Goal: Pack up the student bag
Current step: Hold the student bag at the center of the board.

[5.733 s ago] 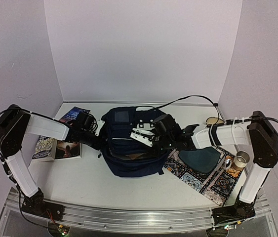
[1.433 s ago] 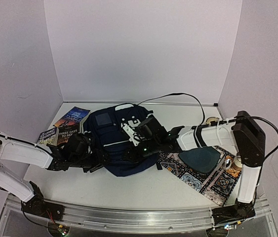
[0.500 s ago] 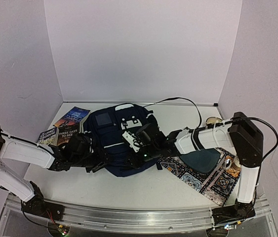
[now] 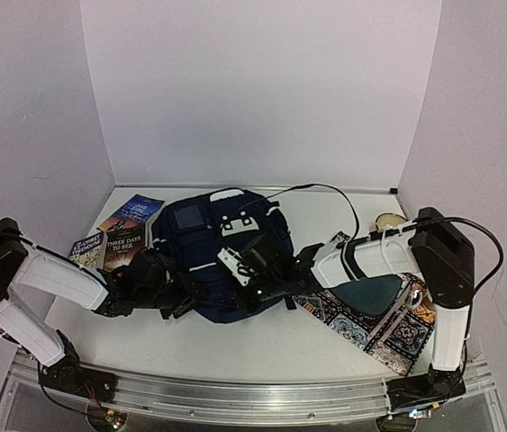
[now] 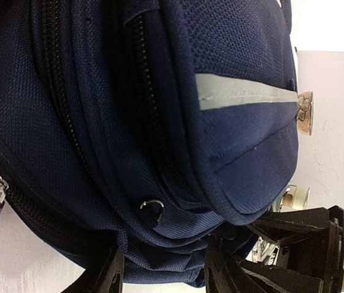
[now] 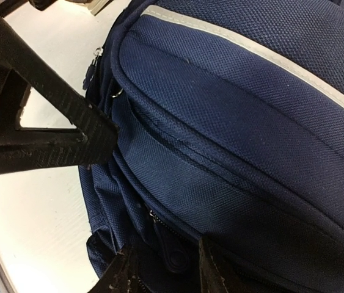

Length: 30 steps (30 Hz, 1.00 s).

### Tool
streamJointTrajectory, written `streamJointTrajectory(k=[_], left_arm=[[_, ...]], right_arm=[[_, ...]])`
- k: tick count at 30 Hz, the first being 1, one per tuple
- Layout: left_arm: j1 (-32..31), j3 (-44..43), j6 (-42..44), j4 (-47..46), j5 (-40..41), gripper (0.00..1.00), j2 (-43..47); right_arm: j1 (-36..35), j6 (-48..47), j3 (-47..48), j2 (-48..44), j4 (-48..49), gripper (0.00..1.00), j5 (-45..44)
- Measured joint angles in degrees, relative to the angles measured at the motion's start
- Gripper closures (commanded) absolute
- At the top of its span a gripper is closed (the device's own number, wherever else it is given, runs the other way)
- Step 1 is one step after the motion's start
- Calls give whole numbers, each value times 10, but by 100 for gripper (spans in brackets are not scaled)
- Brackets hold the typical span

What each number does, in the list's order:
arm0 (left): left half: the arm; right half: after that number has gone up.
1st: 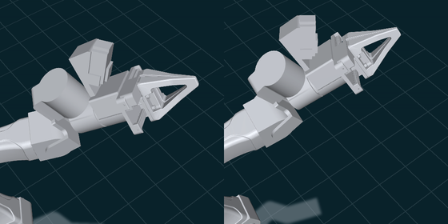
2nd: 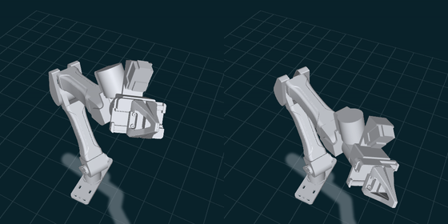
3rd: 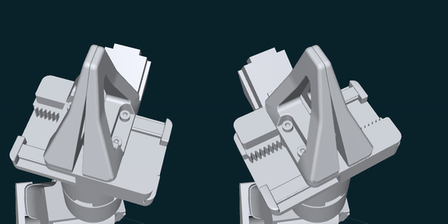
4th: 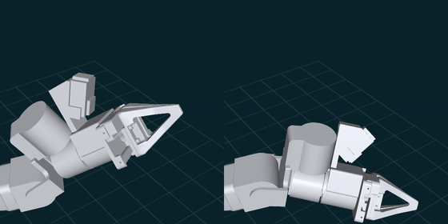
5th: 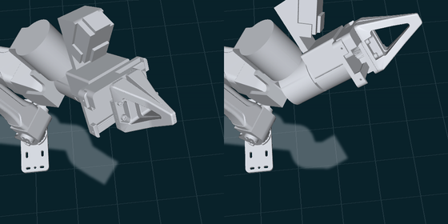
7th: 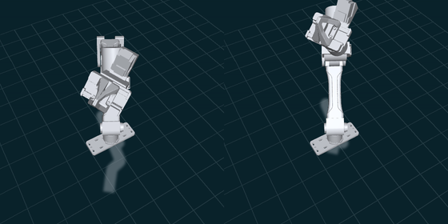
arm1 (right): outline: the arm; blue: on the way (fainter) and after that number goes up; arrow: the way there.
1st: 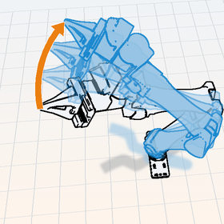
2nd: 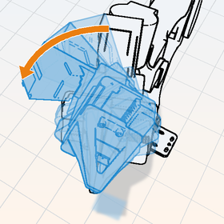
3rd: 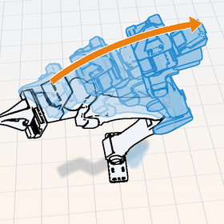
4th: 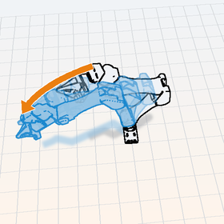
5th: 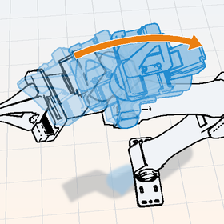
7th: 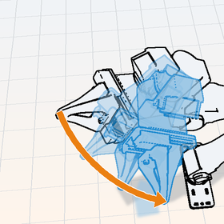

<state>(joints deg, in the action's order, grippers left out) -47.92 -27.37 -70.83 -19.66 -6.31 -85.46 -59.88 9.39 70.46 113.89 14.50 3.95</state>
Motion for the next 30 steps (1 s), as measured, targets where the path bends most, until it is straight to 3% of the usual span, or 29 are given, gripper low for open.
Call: streamJointTrajectory(k=[8,13,19,24,30], left_arm=[[0,-1,55,30,8,46,65],[-2,-102,199,172,29,45,65],[-2,-203,391,259,51,44,45],[-3,-264,532,326,68,44,-13],[-14,-313,640,394,87,48,-84]], right_arm=[[-3,-3,-10,-21,3,55,-11],[-3,-4,-29,-69,5,44,-23],[-2,-5,-65,-136,12,33,-57],[2,2,-96,-162,18,28,-79],[8,12,-131,-174,31,26,-93]])
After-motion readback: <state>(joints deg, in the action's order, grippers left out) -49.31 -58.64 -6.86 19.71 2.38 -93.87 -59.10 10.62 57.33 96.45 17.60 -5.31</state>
